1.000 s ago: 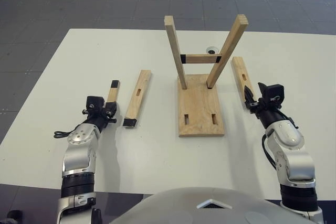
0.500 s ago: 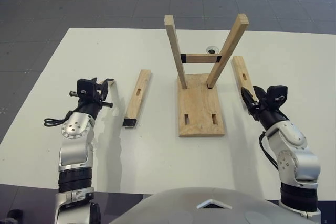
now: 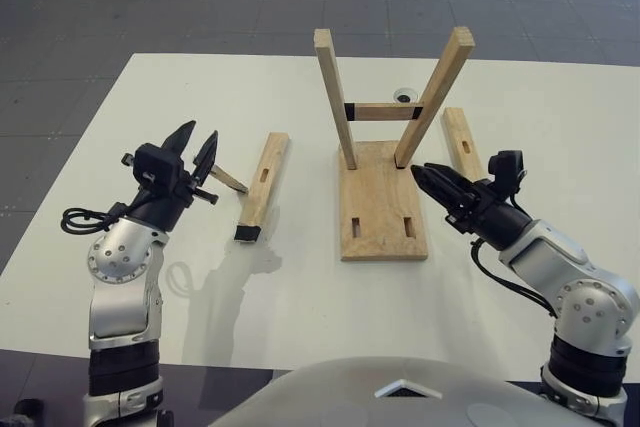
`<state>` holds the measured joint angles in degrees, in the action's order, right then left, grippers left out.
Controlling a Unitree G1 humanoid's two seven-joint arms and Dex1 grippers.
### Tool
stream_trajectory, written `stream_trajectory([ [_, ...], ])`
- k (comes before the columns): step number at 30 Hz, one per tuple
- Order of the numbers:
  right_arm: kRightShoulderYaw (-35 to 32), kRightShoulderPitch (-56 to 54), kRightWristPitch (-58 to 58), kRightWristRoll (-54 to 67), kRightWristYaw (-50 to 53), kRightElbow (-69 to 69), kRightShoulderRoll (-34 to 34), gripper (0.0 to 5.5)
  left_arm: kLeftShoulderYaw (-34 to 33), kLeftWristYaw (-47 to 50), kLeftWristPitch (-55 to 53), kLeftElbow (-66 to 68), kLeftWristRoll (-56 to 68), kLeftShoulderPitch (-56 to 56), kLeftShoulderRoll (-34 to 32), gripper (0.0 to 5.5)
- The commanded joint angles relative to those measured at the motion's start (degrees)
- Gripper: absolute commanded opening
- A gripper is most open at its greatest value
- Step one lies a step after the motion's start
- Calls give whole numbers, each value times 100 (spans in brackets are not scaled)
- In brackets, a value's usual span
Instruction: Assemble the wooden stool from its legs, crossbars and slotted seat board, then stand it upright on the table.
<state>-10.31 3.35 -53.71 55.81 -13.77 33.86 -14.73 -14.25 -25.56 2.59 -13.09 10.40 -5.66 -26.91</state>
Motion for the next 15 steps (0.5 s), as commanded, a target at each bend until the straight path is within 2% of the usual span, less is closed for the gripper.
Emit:
stream_trajectory([
  [1,146,26,79,-119,71,82,-96,226,92,-30,-310,-188,128,482,-94,155],
  [4,243,52,135,-167,97,93,-100,226,84,-136,-610,-204,319,642,-131,155],
  [8,305,127,196,-245,98,96,-138,226,-39,-815,-916,418,606,-34,-408,155],
  [10,320,101,198,-263,109,49,-169,226,-113,-1298,-991,979,771,-208,-630,196],
  [15,306,87,170,-286,142,48,-268,226,-145,-2278,-740,1866,908,239,-1195,276],
])
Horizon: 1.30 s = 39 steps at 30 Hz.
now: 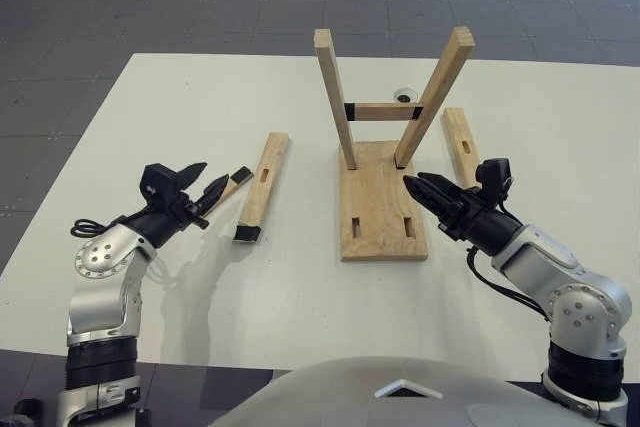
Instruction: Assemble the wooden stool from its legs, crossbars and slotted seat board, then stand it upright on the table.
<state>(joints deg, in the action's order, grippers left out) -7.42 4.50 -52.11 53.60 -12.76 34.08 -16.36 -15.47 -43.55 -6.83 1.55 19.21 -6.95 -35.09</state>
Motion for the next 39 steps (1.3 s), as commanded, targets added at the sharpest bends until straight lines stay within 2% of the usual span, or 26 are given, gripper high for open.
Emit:
stream_trajectory([
  [1,49,-35,19,-87,28,17,-115,226,-23,-611,282,576,11,477,-465,286],
  [9,220,86,135,-291,-30,77,-142,226,412,-1806,1064,2300,-415,903,-983,286],
  [17,297,49,147,-352,-104,45,-229,226,597,-1528,1411,3044,-931,1041,-1024,286],
  [25,445,110,232,-494,-104,70,-220,226,754,-1582,894,3476,-1124,1179,-1136,286],
  [28,420,137,239,-491,-83,95,-232,226,891,-1954,332,3338,-1013,1085,-1173,247],
  [33,381,159,241,-475,-50,138,-216,226,1077,-1932,208,3190,-1182,1012,-1354,154],
  [35,377,170,251,-478,-36,156,-204,226,1170,-1855,232,3209,-1285,1028,-1409,133],
  [39,342,134,244,-409,-15,250,-206,226,1431,-1700,706,3153,-1577,949,-1449,132],
])
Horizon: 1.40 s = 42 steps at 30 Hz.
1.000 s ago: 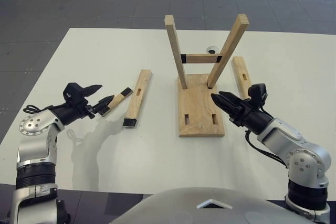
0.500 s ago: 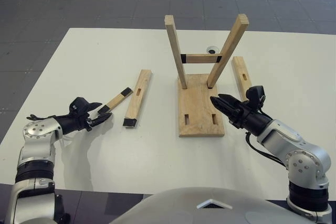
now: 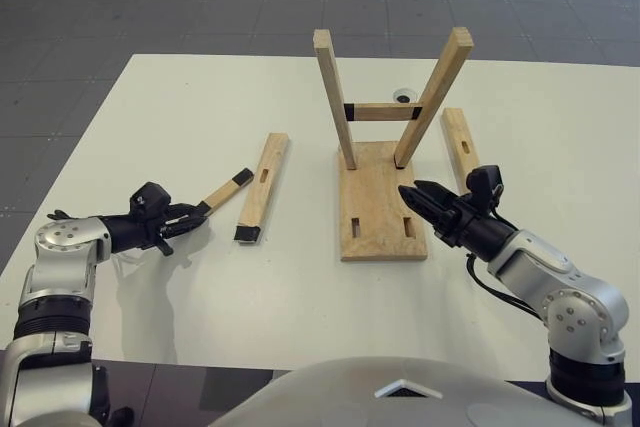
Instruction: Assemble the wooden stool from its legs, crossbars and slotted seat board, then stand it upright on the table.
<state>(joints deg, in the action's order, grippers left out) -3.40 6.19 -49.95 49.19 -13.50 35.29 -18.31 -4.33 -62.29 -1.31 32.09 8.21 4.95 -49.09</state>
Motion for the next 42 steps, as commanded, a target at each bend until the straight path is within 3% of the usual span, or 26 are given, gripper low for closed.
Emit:
stream_trajectory([
  [1,-63,-58,27,41,71,144,-6,226,287,224,190,39,-423,-224,3,132],
  [8,-237,-294,-33,258,118,31,12,226,-758,751,318,-990,757,-219,658,132],
  [13,-734,-655,-228,1514,758,-230,436,226,-1099,1402,-157,-3243,1231,-1014,1020,131],
  [16,-793,-866,-277,2151,1217,-386,555,226,-944,1594,-369,-4545,1236,-1550,1115,131],
  [18,-708,-935,-248,2501,1567,-559,733,266,-682,1602,-480,-5096,1208,-1769,1162,131],
  [24,-423,-1182,129,3089,2074,-1085,1436,363,-89,1801,-545,-5299,1063,-1336,1456,131],
  [36,237,-1855,438,2111,1482,-1666,1704,366,547,1893,-685,-5354,968,-976,1704,131],
  [42,309,-1939,483,1955,1373,-1779,1848,275,599,1912,-715,-5420,1006,-952,1701,131],
])
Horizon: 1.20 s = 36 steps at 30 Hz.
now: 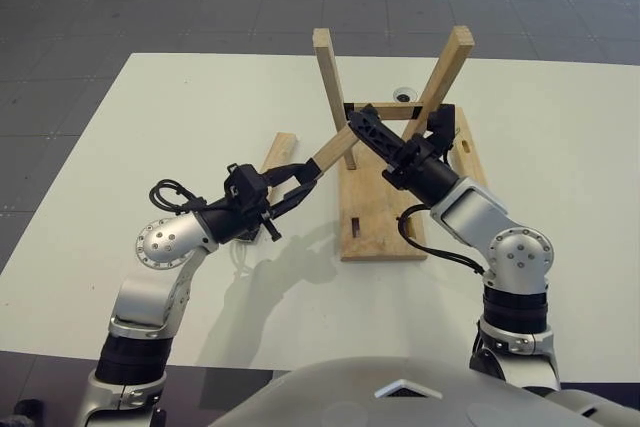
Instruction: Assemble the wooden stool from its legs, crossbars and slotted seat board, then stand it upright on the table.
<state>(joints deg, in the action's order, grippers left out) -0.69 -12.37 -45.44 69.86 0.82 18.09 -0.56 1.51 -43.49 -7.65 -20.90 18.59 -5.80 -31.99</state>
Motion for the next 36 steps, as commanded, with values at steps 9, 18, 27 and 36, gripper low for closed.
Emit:
stream_trajectory([
  [9,-16,-73,76,-224,-151,4,87,86,1,24,-155,-180,-1,128,-15,131],
  [18,17,-3,127,-552,-312,97,64,45,26,2,-112,-206,19,112,-5,131],
  [27,12,17,-6,-481,-259,76,65,41,155,94,421,35,-425,179,64,227],
  [36,-367,463,-42,-794,-254,250,-544,41,53,-109,630,604,-389,414,-12,315],
])
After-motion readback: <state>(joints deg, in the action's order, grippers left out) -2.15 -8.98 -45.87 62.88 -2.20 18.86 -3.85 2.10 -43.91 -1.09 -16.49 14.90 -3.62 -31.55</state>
